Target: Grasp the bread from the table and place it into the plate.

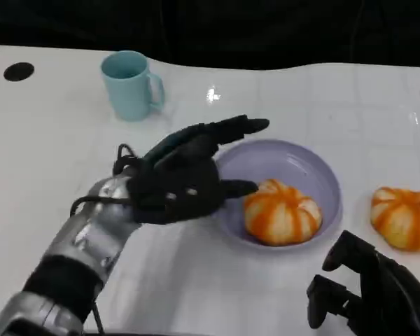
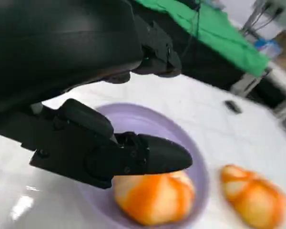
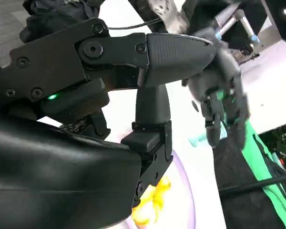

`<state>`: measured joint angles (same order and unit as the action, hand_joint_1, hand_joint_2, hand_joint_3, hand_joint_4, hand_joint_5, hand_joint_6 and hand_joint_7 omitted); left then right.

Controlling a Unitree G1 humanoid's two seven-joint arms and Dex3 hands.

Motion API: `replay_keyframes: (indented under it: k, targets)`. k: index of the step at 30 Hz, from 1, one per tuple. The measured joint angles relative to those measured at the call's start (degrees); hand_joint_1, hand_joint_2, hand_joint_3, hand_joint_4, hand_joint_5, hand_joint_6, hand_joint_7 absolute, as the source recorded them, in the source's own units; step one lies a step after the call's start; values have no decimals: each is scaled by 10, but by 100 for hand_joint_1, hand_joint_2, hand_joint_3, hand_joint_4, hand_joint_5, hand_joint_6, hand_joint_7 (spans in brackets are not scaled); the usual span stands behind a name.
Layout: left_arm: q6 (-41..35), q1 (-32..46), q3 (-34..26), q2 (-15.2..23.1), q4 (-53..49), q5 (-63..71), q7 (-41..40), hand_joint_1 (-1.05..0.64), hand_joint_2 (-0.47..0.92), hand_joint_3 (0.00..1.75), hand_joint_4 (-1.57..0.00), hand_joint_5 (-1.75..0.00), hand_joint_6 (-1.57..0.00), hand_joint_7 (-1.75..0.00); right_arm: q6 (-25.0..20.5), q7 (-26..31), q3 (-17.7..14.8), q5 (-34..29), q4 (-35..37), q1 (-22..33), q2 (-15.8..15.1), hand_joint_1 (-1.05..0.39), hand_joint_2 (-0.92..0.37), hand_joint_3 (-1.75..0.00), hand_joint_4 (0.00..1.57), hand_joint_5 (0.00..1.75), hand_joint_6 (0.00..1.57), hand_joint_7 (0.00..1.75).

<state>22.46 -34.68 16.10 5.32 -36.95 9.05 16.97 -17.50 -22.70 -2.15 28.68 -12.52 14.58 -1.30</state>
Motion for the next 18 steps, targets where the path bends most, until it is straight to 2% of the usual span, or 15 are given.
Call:
replay_keyframes:
  k: [7, 11, 16, 18]
  targets:
    - [-11, 97, -73, -18, 89, -136, 53, -64, 92, 36, -43, -73, -56, -20, 0, -6, -4, 2, 4, -3, -1, -56, -92, -48, 78, 175, 50, 175]
    - [-56, 131, -106, -33, 148, -213, 76, -66, 92, 31, -59, -81, -71, -25, 0, -6, -4, 2, 5, -4, 0, -55, -92, -48, 77, 175, 49, 175]
    - [-146, 184, -145, -48, 211, -320, 111, -64, 92, 27, -68, -108, -86, -34, 1, -5, -4, -1, 5, -4, 0, -55, -92, -48, 78, 175, 49, 175]
    - [-169, 201, -156, -51, 231, -345, 120, -65, 92, 28, -70, -132, -82, -72, 1, -5, -4, -1, 5, -4, 0, -55, -92, -48, 78, 175, 49, 175]
